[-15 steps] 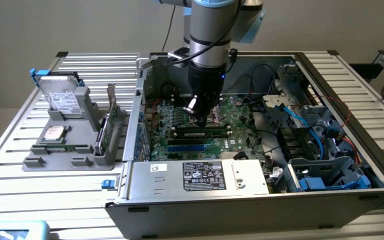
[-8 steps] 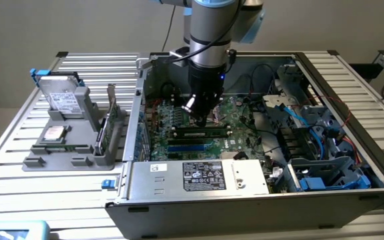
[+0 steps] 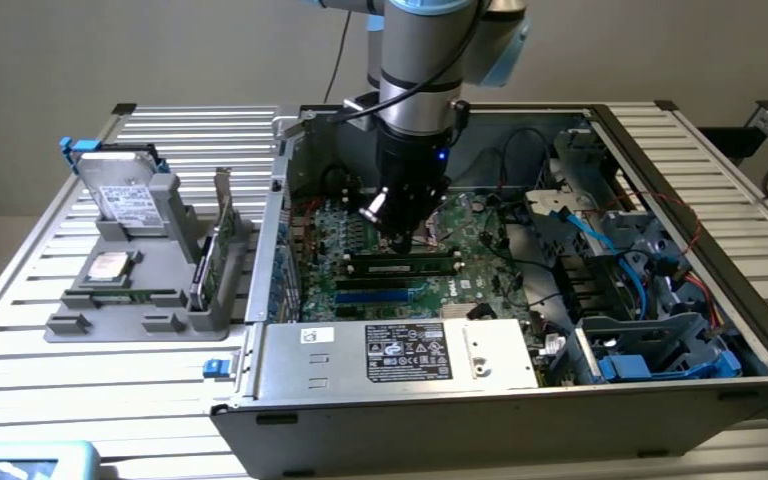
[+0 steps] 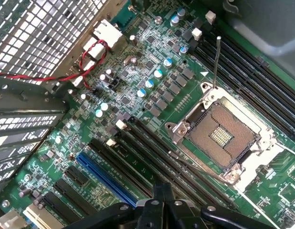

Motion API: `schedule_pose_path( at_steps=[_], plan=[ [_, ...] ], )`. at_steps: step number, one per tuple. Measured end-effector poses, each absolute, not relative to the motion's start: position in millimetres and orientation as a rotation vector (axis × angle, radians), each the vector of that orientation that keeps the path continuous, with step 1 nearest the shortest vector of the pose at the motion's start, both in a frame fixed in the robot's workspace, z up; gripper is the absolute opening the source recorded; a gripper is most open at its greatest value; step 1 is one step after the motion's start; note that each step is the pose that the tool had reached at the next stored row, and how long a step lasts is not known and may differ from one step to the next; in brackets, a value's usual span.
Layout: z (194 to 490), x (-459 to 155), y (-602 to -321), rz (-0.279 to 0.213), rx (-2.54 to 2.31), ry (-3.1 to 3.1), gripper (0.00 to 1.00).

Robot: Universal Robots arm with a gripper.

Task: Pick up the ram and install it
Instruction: 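Press down the ram until it locks into place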

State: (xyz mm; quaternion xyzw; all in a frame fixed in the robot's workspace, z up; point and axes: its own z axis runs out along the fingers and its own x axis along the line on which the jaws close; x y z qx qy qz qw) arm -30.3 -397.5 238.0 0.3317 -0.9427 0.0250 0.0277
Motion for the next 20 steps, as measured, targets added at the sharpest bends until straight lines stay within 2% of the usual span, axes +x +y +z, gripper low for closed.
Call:
schedule_pose_path(
  at_steps=[20],
  plan=[
    [238.1, -30.3, -397.5, 0.103, 0.731, -2.992, 0.11]
  ],
)
